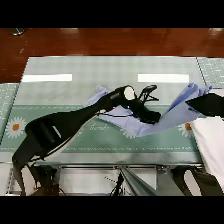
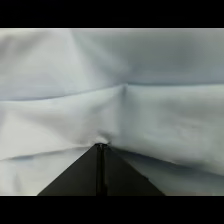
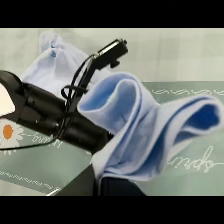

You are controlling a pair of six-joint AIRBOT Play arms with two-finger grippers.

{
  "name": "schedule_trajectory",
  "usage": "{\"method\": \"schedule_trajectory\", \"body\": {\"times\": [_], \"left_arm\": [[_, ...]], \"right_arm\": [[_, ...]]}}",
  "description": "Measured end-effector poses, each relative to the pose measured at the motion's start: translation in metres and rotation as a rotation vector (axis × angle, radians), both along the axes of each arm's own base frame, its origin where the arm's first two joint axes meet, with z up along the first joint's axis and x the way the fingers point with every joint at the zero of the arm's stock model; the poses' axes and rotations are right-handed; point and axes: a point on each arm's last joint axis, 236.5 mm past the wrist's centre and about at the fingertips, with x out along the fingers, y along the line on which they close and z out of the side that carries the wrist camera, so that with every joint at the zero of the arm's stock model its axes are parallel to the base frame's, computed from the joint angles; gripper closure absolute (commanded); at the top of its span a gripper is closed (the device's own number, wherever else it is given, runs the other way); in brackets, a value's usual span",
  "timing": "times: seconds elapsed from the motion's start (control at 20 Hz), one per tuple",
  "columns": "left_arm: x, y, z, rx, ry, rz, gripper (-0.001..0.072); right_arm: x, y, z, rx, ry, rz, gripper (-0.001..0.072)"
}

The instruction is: Fold the shirts.

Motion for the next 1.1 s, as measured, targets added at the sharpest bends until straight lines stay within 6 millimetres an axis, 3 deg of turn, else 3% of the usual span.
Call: {"method": "schedule_trajectory", "body": {"times": [0.1, 0.2, 0.4, 0.55, 0.65, 0.75, 0.85, 0.95, 1.1], "left_arm": [[0.021, 0.016, 0.011, -0.012, 0.028, 0.020, 0.0675], [0.065, 0.046, 0.030, -0.033, 0.017, 0.091, 0.0675], [0.147, 0.146, 0.095, -0.083, -0.025, 0.245, 0.0675], [0.173, 0.230, 0.168, -0.109, -0.143, 0.329, 0.0675], [0.173, 0.281, 0.219, -0.088, -0.289, 0.385, 0.0675], [0.151, 0.318, 0.265, -0.036, -0.443, 0.417, 0.0675], [0.124, 0.353, 0.296, 0.053, -0.586, 0.471, 0.0675], [0.090, 0.377, 0.316, 0.105, -0.687, 0.522, 0.0675], [0.041, 0.398, 0.312, 0.148, -0.737, 0.588, 0.0675]], "right_arm": [[0.001, 0.001, 0.001, 0.007, -0.004, 0.003, 0.0691], [0.005, 0.006, 0.004, 0.025, -0.019, 0.016, 0.0691], [0.018, 0.041, 0.007, 0.096, -0.038, 0.123, 0.0691], [0.035, 0.088, -0.001, 0.160, -0.028, 0.236, 0.0691], [0.051, 0.123, -0.012, 0.187, -0.006, 0.299, 0.0691], [0.071, 0.162, -0.028, 0.201, 0.021, 0.353, 0.0691], [0.091, 0.198, -0.047, 0.199, 0.053, 0.400, 0.0691], [0.110, 0.231, -0.067, 0.198, 0.081, 0.439, 0.0691], [0.129, 0.275, -0.097, 0.188, 0.125, 0.496, 0.0691]]}}
